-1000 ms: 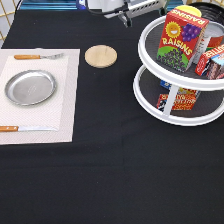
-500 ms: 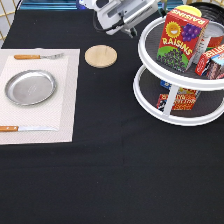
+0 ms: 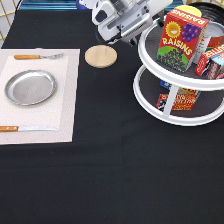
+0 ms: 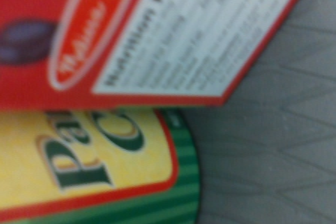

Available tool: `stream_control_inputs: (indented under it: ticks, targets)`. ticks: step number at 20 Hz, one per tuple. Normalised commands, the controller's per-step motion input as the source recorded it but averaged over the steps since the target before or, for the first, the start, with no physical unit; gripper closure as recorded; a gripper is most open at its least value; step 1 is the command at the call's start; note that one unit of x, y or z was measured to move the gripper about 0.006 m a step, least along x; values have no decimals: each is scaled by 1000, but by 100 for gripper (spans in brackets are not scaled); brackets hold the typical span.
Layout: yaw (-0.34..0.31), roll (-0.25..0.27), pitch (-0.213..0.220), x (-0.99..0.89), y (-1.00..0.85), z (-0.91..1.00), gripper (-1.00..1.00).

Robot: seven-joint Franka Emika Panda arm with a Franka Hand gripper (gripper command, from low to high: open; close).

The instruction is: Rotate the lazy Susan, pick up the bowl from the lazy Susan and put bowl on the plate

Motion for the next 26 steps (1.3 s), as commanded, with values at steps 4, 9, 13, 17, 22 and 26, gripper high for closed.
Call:
stream_control_inputs:
  ticks: [4,9,13,17,22,26]
  targets:
    - [19,-2,-23,-459,0,-414,-100]
    - [0,0,-31,-134,-5,-265,-100]
    - [-27,-51,-21,538,0,7,-100]
    - [0,-8,18,854,-81,0,-100]
    - [4,-16,1,862,-150,-10,-100]
    - [20,-13,0,865,-111,-6,-100]
